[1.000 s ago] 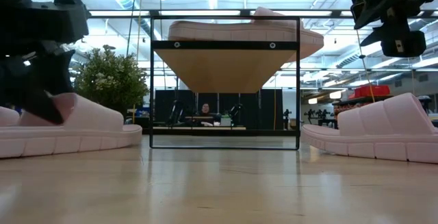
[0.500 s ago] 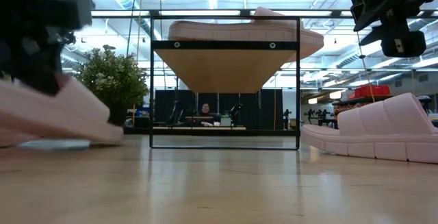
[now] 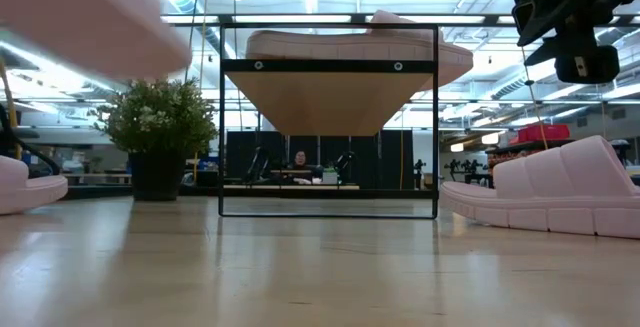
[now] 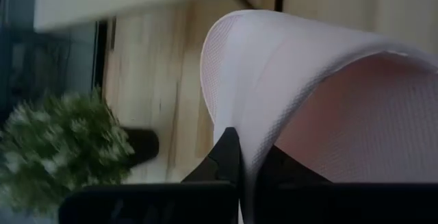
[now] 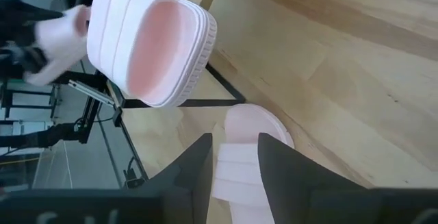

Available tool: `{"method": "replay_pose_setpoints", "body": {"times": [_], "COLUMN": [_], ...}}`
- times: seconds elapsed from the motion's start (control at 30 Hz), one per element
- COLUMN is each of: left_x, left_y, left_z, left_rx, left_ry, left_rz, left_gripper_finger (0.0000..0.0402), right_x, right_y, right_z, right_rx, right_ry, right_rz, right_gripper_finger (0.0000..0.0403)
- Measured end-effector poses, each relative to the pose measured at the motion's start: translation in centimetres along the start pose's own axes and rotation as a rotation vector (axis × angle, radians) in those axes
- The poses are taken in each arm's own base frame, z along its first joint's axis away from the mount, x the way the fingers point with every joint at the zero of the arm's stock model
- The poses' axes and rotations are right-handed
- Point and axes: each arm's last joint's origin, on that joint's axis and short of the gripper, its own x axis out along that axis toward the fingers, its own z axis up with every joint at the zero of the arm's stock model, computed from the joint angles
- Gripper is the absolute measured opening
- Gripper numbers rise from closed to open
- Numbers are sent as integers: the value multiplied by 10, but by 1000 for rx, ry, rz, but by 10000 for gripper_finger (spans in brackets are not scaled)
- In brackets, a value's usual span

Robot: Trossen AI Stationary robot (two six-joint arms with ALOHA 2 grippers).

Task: Pick and place slides into the shelf
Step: Put the pink slide on the shelf

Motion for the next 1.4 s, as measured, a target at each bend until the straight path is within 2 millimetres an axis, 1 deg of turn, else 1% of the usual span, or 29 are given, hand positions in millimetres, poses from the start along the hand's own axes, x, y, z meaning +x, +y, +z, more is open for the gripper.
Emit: {"method": "replay_pose_setpoints", "body": {"times": [0.1, 0.23, 0.33, 0.43, 0.6, 0.73, 0.8, 0.9, 0.97, 1.1, 1.2, 1.3, 1.4], "left_x": [-19, -38, -41, -40, -31, -28, -28, -27, -24, -12, -1, 7, 10], "left_y": [12, 29, 46, 65, 96, 119, 128, 139, 146, 163, 176, 190, 204], "left_z": [14, 32, 46, 57, 68, 80, 87, 100, 107, 113, 117, 124, 131], "left_rx": [35, 200, 290, 306, 274, 259, 294, 356, 402, 500, 523, 553, 577], "left_ry": [-94, -242, -281, -281, -257, -281, -309, -384, -414, -406, -416, -449, -523], "left_rz": [-7, 92, 195, 263, 342, 374, 351, 261, 240, 226, 183, 198, 223], "left_gripper_finger": [11, 11, 11, 11, 11, 11, 11, 11, 11, 11, 11, 11, 11], "right_x": [0, 0, -1, -1, -3, -4, -5, -6, -6, -7, -9, -10, -10], "right_y": [2, 6, 9, 12, 21, 26, 27, 29, 30, 33, 36, 37, 38], "right_z": [0, 2, 4, 6, 11, 14, 15, 15, 16, 17, 18, 19, 19], "right_rx": [-4, -16, -26, -39, -82, -102, -104, -87, -73, -55, -40, -40, -34], "right_ry": [14, 2, -15, -34, -88, -127, -136, -144, -144, -133, -142, -153, -154], "right_rz": [26, 72, 102, 143, 224, 272, 286, 306, 318, 370, 394, 414, 417], "right_gripper_finger": [121, 121, 121, 119, 119, 119, 119, 120, 121, 121, 121, 121, 121]}}
